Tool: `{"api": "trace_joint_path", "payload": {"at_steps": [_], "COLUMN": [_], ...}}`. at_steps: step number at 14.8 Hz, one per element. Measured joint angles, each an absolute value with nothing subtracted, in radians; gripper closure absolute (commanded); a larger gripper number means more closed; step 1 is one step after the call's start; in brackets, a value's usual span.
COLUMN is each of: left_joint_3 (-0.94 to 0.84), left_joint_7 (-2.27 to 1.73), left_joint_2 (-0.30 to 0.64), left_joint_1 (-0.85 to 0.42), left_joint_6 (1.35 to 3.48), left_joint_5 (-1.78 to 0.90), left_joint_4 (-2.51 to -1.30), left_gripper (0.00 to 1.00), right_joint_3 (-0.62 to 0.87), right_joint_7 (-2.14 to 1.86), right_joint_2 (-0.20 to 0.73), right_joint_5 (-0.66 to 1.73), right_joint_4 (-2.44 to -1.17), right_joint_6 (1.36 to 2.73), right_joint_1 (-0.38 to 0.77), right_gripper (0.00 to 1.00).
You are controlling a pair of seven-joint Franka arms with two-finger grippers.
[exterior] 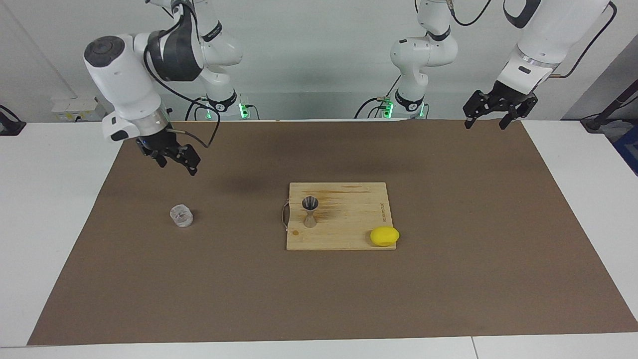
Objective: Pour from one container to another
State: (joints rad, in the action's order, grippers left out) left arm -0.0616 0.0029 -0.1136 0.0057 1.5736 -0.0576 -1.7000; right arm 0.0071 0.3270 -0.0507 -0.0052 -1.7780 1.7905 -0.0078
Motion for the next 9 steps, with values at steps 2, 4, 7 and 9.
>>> {"api": "trace_joint_path", "payload": {"at_steps": [2,4,7,9], "left_joint_3": [-0.062,-0.062,-0.062,-0.062], "left_joint_7": [0.003,0.003,0.003,0.003], "left_joint_2": [-0.114,-0.114,-0.114,-0.114], "left_joint_1": [0.006,0.006,0.006,0.006], "left_joint_6": [1.574,1.574,1.574,1.574], "left_joint_5": [-0.058,-0.058,-0.058,-0.058], "left_joint_4": [-1.700,-1.700,-1.700,-1.700], "left_gripper": [0.00,0.00,0.00,0.00], "right_joint_3": [0.004,0.003,0.002,0.005], "right_joint_7": [0.326,0.326,0.322,0.314], "right_joint_2": [-0.038,-0.009,0.029,0.035], "right_joint_5": [-0.044,-0.050,-0.050,-0.050], "right_joint_4": [-1.699,-1.604,-1.518,-1.517], "right_joint_6": [1.728,1.649,1.582,1.543], "right_joint_1": [-0.009,-0.020,-0.035,-0.032], "right_gripper": [0.00,0.00,0.00,0.00]}}
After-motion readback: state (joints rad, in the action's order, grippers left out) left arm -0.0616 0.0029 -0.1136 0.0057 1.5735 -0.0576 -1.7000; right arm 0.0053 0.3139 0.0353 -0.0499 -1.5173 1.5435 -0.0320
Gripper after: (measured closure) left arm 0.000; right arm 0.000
